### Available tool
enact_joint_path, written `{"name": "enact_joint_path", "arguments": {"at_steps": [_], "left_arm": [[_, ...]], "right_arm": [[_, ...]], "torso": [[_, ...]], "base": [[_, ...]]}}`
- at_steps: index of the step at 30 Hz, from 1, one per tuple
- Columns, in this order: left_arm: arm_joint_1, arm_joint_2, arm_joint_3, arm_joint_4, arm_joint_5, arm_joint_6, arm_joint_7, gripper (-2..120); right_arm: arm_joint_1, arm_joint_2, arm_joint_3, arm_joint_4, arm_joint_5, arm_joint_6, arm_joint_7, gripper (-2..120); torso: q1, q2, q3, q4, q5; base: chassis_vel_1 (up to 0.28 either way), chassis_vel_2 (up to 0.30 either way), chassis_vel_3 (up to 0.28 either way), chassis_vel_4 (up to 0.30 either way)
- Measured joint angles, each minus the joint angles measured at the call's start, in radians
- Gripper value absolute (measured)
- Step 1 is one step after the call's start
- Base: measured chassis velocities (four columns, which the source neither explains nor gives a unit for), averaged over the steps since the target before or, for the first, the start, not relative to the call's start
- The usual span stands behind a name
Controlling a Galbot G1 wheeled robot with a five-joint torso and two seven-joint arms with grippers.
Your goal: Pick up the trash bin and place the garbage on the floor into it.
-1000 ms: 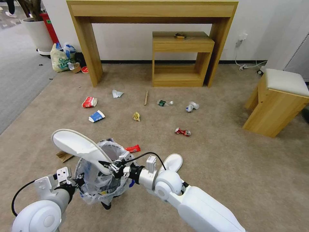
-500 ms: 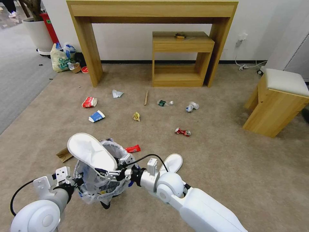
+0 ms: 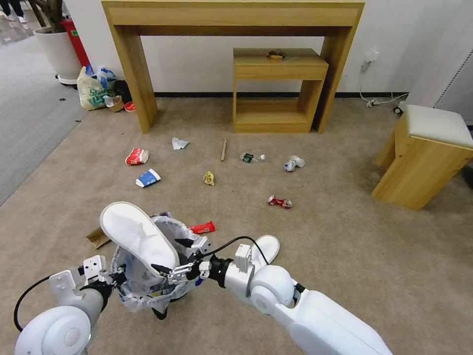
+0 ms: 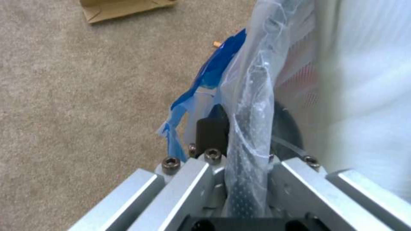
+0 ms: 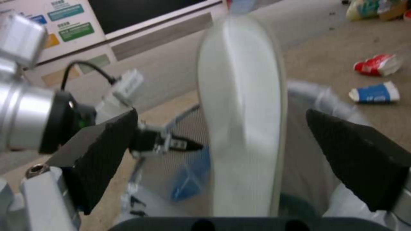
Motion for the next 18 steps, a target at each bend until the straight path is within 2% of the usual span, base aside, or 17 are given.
{"name": "enact_joint_path", "arguments": {"at_steps": [6,9,10,11,13,14,16,18], "left_arm": [[0.001,-0.010,-0.006,0.011,0.011,0.000,0.008,0],[0.001,-0.017,-0.020,0.013,0.011,0.000,0.014,0],[0.001,-0.017,-0.020,0.013,0.011,0.000,0.014,0],[0.002,-0.018,-0.024,0.012,0.011,0.000,0.016,0],[0.001,-0.022,-0.028,0.009,0.010,0.000,0.020,0],[0.001,-0.022,-0.028,0.009,0.010,0.000,0.020,0],[-0.001,-0.027,-0.032,0.008,0.009,0.000,0.021,0],[-0.004,-0.031,-0.032,0.007,0.008,0.000,0.022,0]], "right_arm": [[0.002,-0.013,0.054,0.050,0.007,-0.008,0.024,100],[-0.029,-0.053,0.183,0.089,0.020,-0.058,0.066,100],[-0.029,-0.053,0.183,0.089,0.020,-0.058,0.066,100],[-0.045,-0.075,0.232,0.089,0.019,-0.080,0.069,100],[-0.084,-0.126,0.338,0.061,0.001,-0.096,0.052,100],[-0.084,-0.126,0.338,0.061,0.001,-0.096,0.052,100],[-0.127,-0.172,0.428,0.008,-0.020,-0.105,0.022,100],[-0.157,-0.188,0.473,-0.035,-0.019,-0.124,0.019,100]], "torso": [[0.000,0.000,0.000,0.0001,0.0000],[0.000,0.000,0.000,0.0002,0.0001],[0.000,0.000,0.000,0.0002,0.0001],[0.000,0.000,0.000,0.0003,0.0001],[0.000,0.000,0.000,-0.0001,0.0002],[0.000,0.000,0.000,-0.0001,0.0002],[0.000,0.000,0.000,-0.0005,0.0002],[0.000,0.000,0.000,-0.0002,0.0002]], "base": [[0.000,0.000,0.000,0.000],[0.000,0.000,0.000,0.000],[0.000,0.000,0.000,0.000],[0.000,0.000,0.000,0.000],[0.000,0.000,0.000,0.000],[0.000,0.000,0.000,0.000],[0.000,0.000,0.000,0.000],[0.000,0.000,0.000,0.000]]}}
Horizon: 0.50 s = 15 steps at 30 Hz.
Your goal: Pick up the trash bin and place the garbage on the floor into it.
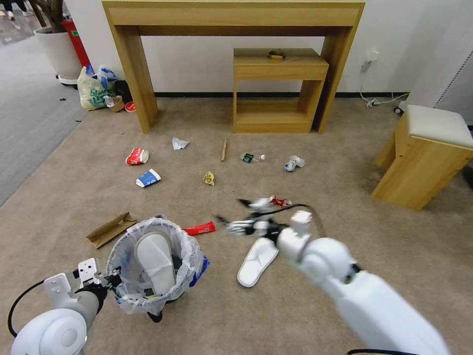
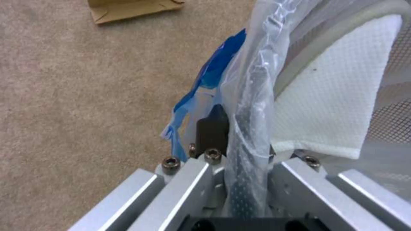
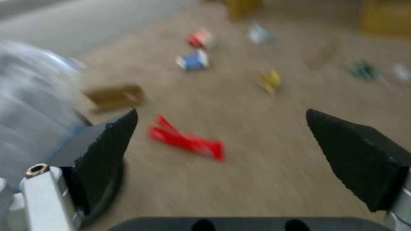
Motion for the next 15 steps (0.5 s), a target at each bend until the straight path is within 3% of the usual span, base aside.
{"name": "enact_joint_path", "arguments": {"at_steps": [5,8,9,11,15], "left_arm": [[-0.004,-0.003,0.002,0.000,0.000,0.000,0.000,0],[-0.005,-0.005,0.009,0.000,0.000,0.000,-0.001,0],[-0.005,-0.005,0.009,0.000,0.000,0.000,-0.001,0],[-0.005,-0.005,0.012,0.000,0.001,0.000,-0.003,0],[0.005,-0.001,0.010,-0.014,0.001,0.000,-0.006,0]], "right_arm": [[-0.039,0.010,0.030,-0.084,0.020,-0.057,0.058,100],[-0.040,0.065,0.015,-0.187,0.033,-0.128,0.186,100],[-0.040,0.065,0.015,-0.187,0.033,-0.128,0.186,100],[-0.013,0.133,-0.008,-0.274,0.046,-0.168,0.281,100],[0.037,0.223,-0.030,-0.378,0.034,-0.168,0.326,100]], "torso": [[0.000,0.000,0.000,0.0002,0.0001],[0.000,0.000,0.000,0.0000,-0.0003],[0.000,0.000,0.000,0.0000,-0.0003],[0.000,0.000,0.000,0.0001,-0.0002],[0.000,0.000,0.000,0.0005,0.0001]], "base": [[0.000,0.000,0.000,0.000],[0.000,0.000,0.000,0.000],[0.000,0.000,0.000,0.000],[0.000,0.000,0.000,0.000],[0.000,0.000,0.000,0.000]]}}
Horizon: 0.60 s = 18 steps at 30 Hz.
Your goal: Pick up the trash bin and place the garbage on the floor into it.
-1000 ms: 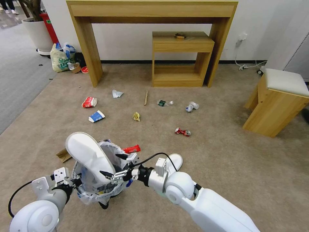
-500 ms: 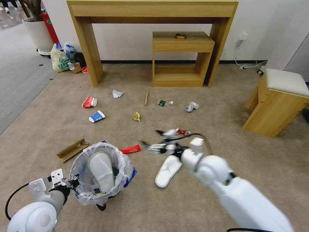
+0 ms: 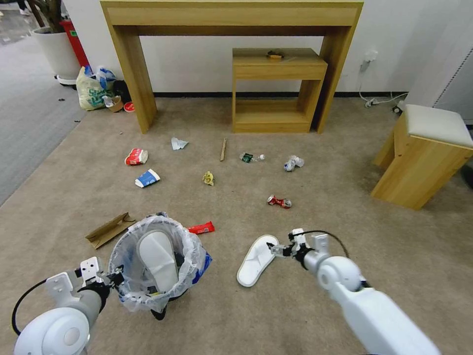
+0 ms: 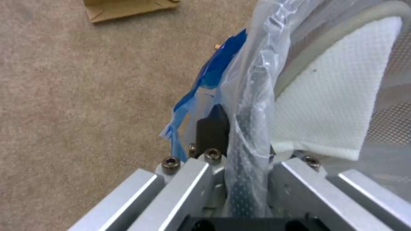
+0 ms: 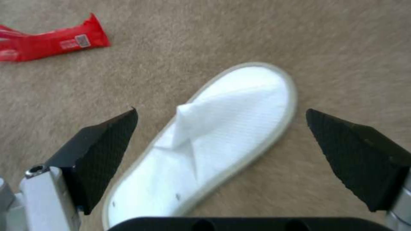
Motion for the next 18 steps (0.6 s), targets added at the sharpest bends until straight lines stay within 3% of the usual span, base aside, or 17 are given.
{"name": "enact_joint_path", "arguments": {"at_steps": [3,10,18], "left_arm": [[0.007,0.001,-0.004,-0.006,0.000,0.000,-0.001,0],[0.016,-0.014,-0.007,-0.009,0.007,0.000,-0.001,0],[0.017,-0.017,-0.004,-0.013,0.010,0.000,-0.002,0]], "right_arm": [[0.030,0.035,-0.010,-0.033,0.008,-0.009,0.027,100],[0.103,0.109,-0.050,-0.104,0.130,-0.065,0.202,99],[0.213,0.185,-0.055,-0.234,0.289,-0.124,0.353,85]], "torso": [[0.000,0.000,0.000,0.0001,-0.0006],[0.000,0.000,0.000,-0.0001,-0.0004],[0.000,0.000,0.000,-0.0002,-0.0005]], "base": [[0.000,0.000,0.000,0.000],[0.000,0.000,0.000,0.000],[0.000,0.000,0.000,0.000]]}}
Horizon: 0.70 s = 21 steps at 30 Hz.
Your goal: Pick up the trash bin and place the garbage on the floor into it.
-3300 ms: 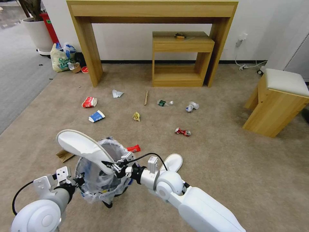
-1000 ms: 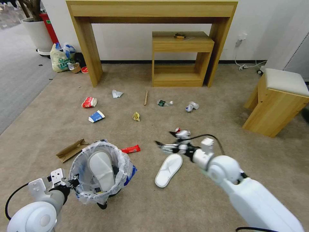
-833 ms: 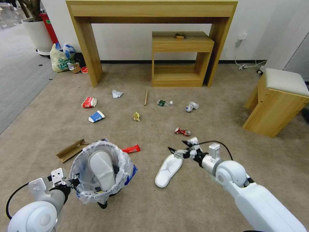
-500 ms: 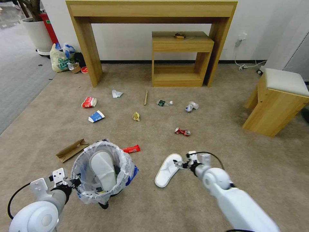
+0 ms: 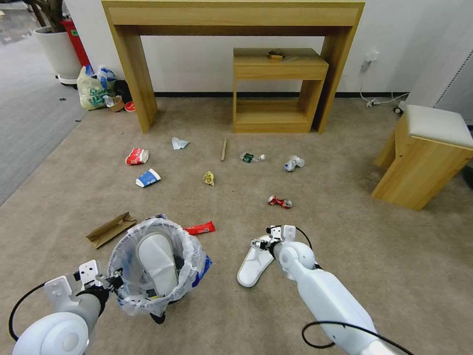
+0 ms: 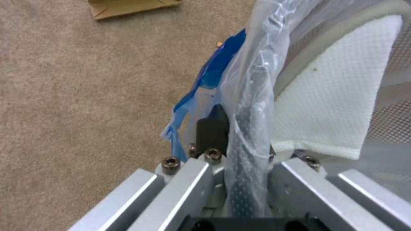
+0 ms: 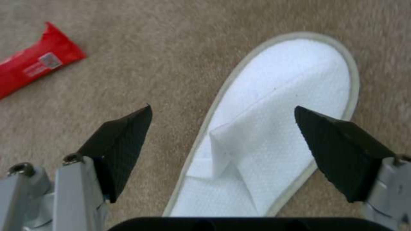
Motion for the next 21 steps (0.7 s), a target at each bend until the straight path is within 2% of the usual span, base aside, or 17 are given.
{"name": "enact_joint_path", "arguments": {"at_steps": [3,9,12,14,15,17,19,21], "left_arm": [[0.001,-0.001,0.000,0.000,0.001,0.000,0.000,0],[-0.002,-0.003,0.002,0.002,0.001,0.000,0.000,0],[-0.003,-0.003,0.002,0.005,0.001,0.000,0.001,0],[-0.003,0.000,0.001,0.008,0.001,0.000,0.002,0],[-0.003,0.000,0.001,0.008,0.001,0.000,0.002,0],[-0.003,0.000,0.001,0.009,0.000,0.000,0.003,0],[-0.003,0.000,0.001,0.010,0.000,0.000,0.003,0],[-0.002,0.001,0.001,0.010,0.000,0.000,0.004,0]], "right_arm": [[0.024,0.022,0.000,-0.037,0.067,-0.017,0.072,84],[0.037,0.042,0.001,-0.072,0.140,-0.028,0.140,83],[0.041,0.050,0.004,-0.092,0.140,-0.017,0.143,76],[0.041,0.052,0.004,-0.103,0.131,-0.011,0.140,67],[0.041,0.052,0.004,-0.103,0.131,-0.011,0.140,67],[0.040,0.052,0.006,-0.109,0.120,-0.008,0.132,56],[0.039,0.053,0.007,-0.114,0.111,-0.006,0.127,53],[0.038,0.056,0.015,-0.131,0.081,0.004,0.103,43]], "torso": [[0.000,0.000,0.000,-0.0002,0.0001],[0.000,0.000,0.000,-0.0002,0.0001],[0.000,0.000,0.000,-0.0001,0.0001],[0.000,0.000,0.000,-0.0002,0.0001],[0.000,0.000,0.000,-0.0002,0.0001],[0.000,0.000,0.000,-0.0002,0.0001],[0.000,0.000,0.000,-0.0002,0.0001],[0.000,0.000,0.000,-0.0002,0.0001]], "base": [[0.000,0.000,0.000,0.000],[0.000,0.000,0.000,0.000],[0.000,0.000,0.000,0.000],[0.000,0.000,0.000,0.000],[0.000,0.000,0.000,0.000],[0.000,0.000,0.000,0.000],[0.000,0.000,0.000,0.000],[0.000,0.000,0.000,0.000]]}}
